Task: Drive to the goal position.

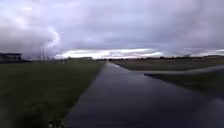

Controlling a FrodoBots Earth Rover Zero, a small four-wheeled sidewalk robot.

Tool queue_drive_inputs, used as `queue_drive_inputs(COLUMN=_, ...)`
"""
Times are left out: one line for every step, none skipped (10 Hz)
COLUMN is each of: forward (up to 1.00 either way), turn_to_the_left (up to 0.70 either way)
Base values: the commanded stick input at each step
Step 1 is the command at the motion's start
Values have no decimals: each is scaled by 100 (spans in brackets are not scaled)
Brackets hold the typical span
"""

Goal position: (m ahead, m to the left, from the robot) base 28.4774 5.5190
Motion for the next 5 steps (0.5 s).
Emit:
queue_drive_inputs(forward=70, turn_to_the_left=0)
queue_drive_inputs(forward=70, turn_to_the_left=0)
queue_drive_inputs(forward=70, turn_to_the_left=0)
queue_drive_inputs(forward=70, turn_to_the_left=0)
queue_drive_inputs(forward=70, turn_to_the_left=0)
